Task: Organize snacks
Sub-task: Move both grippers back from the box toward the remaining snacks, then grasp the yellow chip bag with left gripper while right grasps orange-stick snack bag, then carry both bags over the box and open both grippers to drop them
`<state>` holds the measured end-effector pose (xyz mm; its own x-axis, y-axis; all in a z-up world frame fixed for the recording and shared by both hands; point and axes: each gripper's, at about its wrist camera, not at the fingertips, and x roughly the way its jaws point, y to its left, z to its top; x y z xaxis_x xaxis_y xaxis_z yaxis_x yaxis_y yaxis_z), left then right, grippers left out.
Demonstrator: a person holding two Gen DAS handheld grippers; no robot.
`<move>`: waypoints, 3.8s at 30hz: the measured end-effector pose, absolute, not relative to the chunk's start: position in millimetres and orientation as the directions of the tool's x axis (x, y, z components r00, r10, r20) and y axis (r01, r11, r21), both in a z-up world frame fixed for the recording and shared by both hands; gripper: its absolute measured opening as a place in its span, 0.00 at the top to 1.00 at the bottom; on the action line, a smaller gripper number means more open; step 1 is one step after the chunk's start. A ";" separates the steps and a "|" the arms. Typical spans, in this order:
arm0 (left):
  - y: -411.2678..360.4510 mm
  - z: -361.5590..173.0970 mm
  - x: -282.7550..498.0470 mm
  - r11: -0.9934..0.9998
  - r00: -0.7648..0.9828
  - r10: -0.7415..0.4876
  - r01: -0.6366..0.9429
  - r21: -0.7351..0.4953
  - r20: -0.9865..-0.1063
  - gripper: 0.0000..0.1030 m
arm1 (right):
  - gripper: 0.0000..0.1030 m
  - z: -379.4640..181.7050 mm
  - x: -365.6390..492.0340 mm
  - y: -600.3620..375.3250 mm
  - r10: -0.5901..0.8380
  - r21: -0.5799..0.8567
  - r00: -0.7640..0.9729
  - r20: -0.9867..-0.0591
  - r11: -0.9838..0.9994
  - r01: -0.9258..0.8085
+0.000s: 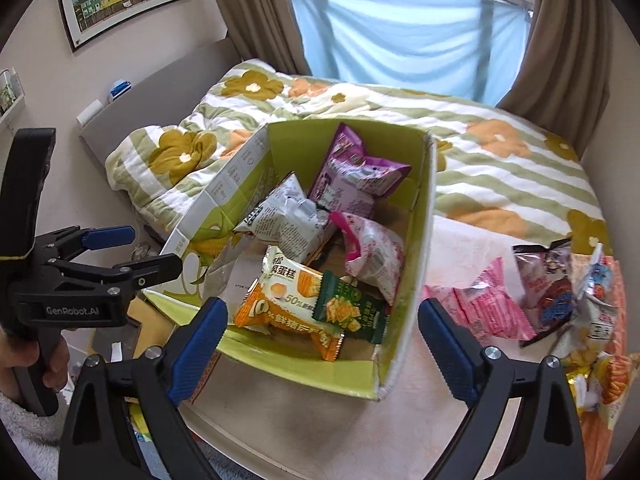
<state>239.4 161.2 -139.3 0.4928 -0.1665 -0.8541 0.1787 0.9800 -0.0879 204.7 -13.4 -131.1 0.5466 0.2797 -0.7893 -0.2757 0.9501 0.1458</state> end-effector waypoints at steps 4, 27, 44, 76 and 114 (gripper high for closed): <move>133.5 -129.2 236.5 0.957 0.500 -0.228 0.274 -0.098 -0.835 0.08 | 0.08 -116.4 185.1 -33.8 0.221 0.126 0.604 -0.766 0.973 -0.196; -136.1 -193.1 200.6 0.889 0.289 -0.367 0.390 -0.242 -0.884 0.08 | 0.08 -122.1 120.8 -301.1 -0.138 0.009 0.634 -0.761 0.975 0.223; -260.3 -291.2 197.8 0.908 0.202 -0.391 0.243 -0.341 -0.898 0.08 | 0.08 -201.4 156.4 -376.6 -0.005 0.018 0.612 -0.791 0.999 0.032; -244.6 -291.7 203.4 0.853 0.179 -0.494 0.292 -0.433 -0.851 0.36 | 0.08 -237.4 180.7 -373.6 -0.022 -0.021 0.545 -0.838 1.000 0.009; -13.5 -74.6 204.0 0.936 0.641 -0.339 0.153 -0.318 -0.689 0.36 | 0.43 -79.1 190.4 -209.3 0.219 0.043 0.726 -0.652 0.967 -0.253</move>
<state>204.0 -13.5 -74.6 0.6405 -0.3393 -0.6889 0.1534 0.9355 -0.3182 190.4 -209.3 -79.1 0.7260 0.2193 -0.6518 -0.2529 0.9665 0.0434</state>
